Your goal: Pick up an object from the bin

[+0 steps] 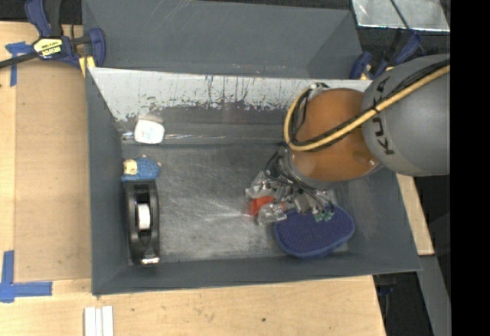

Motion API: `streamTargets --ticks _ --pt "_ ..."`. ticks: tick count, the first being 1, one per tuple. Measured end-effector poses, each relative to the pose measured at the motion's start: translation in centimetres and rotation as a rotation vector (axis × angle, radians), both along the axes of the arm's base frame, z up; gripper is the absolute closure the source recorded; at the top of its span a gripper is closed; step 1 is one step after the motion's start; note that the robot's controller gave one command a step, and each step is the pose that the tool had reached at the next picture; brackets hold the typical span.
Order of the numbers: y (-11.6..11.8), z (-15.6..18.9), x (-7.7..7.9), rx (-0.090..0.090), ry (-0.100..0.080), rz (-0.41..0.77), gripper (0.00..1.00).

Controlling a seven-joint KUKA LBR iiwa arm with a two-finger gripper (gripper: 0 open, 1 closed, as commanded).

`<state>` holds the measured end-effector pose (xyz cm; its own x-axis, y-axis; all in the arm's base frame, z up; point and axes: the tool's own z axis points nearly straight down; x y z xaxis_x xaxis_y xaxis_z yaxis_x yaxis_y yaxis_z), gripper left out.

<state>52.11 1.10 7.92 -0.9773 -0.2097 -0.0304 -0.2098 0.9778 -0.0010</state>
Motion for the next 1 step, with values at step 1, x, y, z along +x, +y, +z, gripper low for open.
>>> streamTargets --ticks 1 --pt "-0.03 11.54 0.28 -0.006 0.018 -0.002 1.00"
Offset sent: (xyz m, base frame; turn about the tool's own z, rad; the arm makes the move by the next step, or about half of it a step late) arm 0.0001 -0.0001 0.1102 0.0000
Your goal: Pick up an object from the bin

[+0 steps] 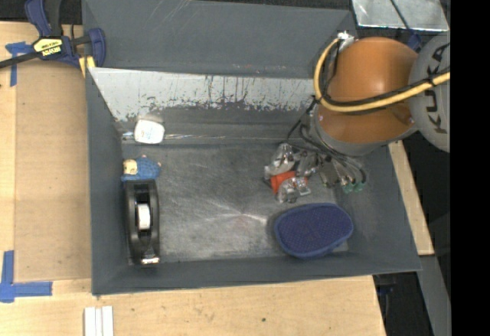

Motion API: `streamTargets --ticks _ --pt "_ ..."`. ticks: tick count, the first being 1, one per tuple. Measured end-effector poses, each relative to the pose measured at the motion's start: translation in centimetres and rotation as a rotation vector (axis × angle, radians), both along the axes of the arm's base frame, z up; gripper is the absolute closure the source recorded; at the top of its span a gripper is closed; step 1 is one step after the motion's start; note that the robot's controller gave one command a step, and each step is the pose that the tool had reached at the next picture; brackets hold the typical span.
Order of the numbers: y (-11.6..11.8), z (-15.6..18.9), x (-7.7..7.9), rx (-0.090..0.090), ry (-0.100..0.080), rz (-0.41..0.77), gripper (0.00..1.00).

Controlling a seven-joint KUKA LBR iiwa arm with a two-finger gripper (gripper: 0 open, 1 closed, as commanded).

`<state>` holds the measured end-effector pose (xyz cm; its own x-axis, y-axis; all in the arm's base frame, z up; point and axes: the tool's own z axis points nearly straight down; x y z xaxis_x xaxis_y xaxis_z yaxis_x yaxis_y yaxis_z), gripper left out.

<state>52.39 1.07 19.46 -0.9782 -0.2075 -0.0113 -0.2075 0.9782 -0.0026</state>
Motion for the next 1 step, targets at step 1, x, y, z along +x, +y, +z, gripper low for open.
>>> streamTargets --ticks 1 --pt "-0.02 0.52 0.11 0.000 0.006 -0.003 1.00"
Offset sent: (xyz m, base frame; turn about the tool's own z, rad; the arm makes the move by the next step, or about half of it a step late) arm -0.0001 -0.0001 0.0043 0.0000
